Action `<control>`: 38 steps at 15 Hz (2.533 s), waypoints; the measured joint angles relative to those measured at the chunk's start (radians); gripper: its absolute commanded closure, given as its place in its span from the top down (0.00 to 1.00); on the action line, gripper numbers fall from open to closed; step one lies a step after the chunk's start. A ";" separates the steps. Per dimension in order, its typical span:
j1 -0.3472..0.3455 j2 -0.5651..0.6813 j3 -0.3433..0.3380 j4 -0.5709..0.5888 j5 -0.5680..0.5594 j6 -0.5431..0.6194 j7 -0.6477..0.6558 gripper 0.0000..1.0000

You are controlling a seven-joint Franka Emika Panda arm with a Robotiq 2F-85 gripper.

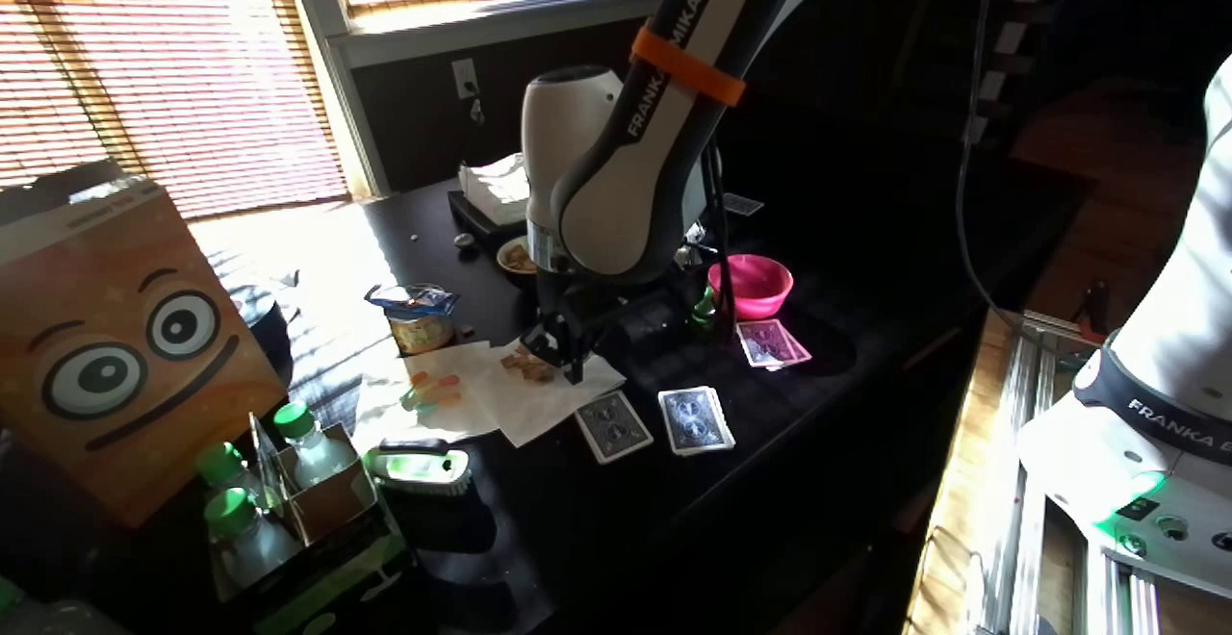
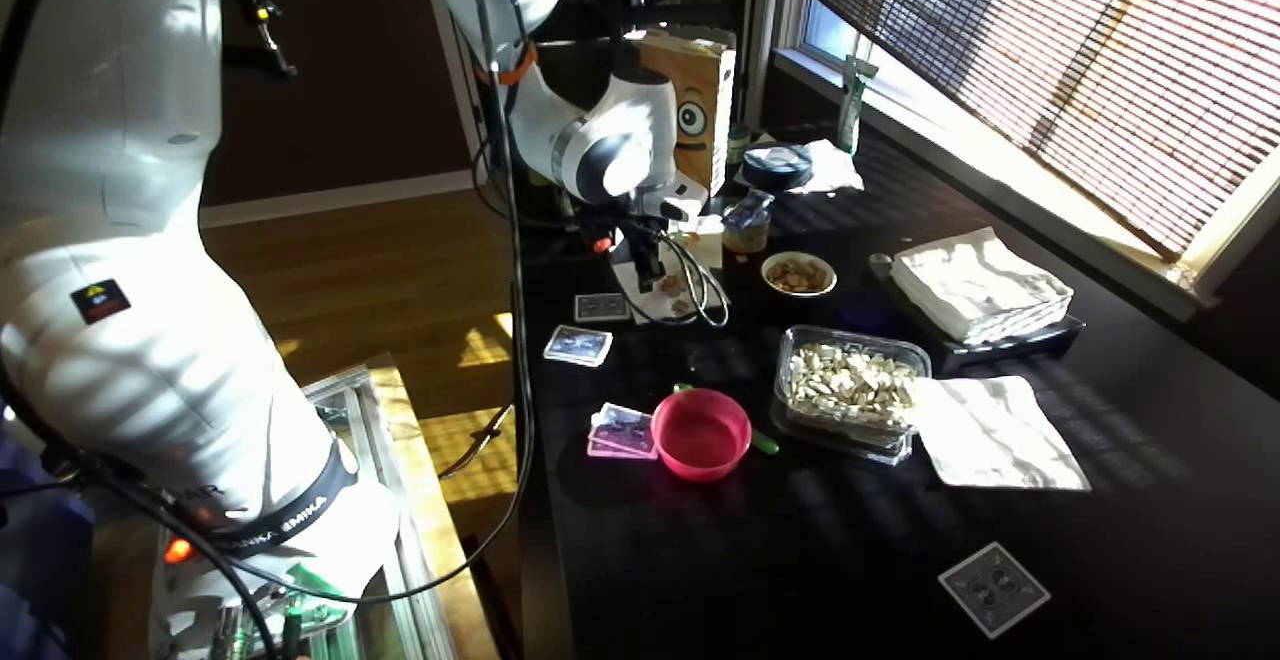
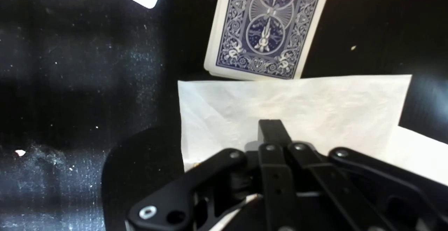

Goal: Use the spoon to put some of the bowl's contents on the serviette

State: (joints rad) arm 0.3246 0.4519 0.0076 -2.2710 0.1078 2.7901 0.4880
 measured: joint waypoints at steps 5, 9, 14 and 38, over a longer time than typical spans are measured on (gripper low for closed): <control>0.001 0.029 -0.010 0.037 0.000 -0.033 0.000 0.00; 0.001 0.053 -0.020 0.063 0.000 -0.045 0.000 0.00; 0.001 0.079 -0.030 0.091 0.000 -0.056 0.000 0.00; -0.013 0.074 -0.119 0.117 -0.006 -0.223 0.111 0.00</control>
State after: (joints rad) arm 0.3117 0.5260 -0.1118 -2.1541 0.1018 2.5666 0.5987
